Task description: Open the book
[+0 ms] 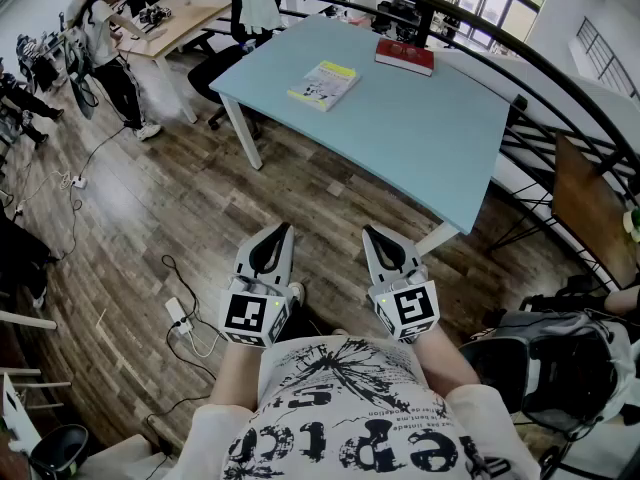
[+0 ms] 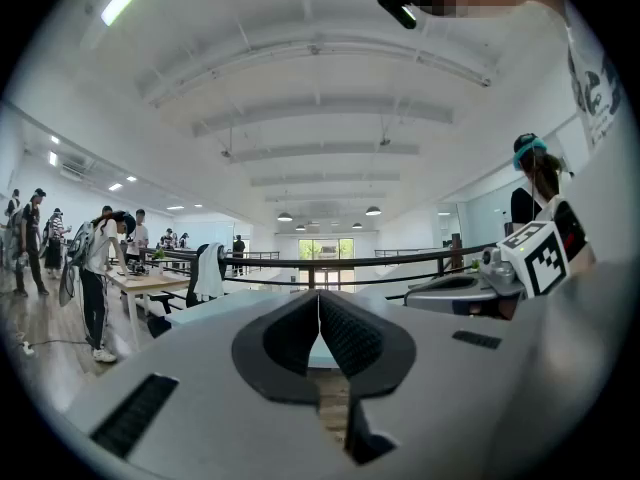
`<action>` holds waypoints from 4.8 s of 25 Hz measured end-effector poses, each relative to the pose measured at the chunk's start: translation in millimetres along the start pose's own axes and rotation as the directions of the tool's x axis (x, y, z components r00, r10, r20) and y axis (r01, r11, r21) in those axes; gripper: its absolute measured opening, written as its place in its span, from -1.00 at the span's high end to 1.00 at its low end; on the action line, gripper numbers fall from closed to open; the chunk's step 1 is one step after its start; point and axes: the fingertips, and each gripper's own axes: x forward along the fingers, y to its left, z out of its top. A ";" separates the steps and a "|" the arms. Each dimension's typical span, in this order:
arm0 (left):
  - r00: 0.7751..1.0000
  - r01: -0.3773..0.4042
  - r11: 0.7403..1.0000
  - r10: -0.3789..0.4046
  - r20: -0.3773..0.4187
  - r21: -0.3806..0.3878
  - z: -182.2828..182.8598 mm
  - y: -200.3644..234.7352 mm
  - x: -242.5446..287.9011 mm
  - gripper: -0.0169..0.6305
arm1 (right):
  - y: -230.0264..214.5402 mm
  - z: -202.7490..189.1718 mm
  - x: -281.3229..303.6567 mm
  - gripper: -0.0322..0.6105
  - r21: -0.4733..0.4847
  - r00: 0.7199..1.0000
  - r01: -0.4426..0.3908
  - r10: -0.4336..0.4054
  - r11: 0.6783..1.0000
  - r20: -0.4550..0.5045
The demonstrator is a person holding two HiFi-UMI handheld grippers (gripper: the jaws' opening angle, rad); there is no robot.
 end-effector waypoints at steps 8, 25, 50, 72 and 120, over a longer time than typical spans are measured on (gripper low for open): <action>1.000 0.005 1.000 -0.005 0.016 -0.013 -1.3 3.7 -1.3 0.89 | 1.6 -0.6 2.5 0.87 -0.002 1.000 -0.001 0.001 1.000 -0.005; 1.000 0.012 0.997 -0.014 -0.016 -0.071 -27.3 59.7 40.4 0.89 | -10.2 -27.3 68.6 0.87 0.020 0.997 0.057 -0.056 0.998 -0.056; 0.979 0.193 0.979 -0.196 -0.052 -0.060 -26.4 291.0 223.3 0.89 | -55.8 -12.7 342.0 0.87 0.058 0.968 0.238 -0.232 0.969 -0.099; 0.938 0.324 0.946 -0.323 -0.126 -0.013 -45.0 352.1 520.0 0.89 | -276.0 -52.1 523.6 0.87 0.113 0.908 0.410 -0.393 0.905 -0.145; 0.379 0.838 0.539 -0.461 -0.802 0.086 -303.6 245.1 609.8 0.65 | -299.4 -160.1 477.5 0.87 0.162 0.698 0.695 -0.602 0.701 -0.388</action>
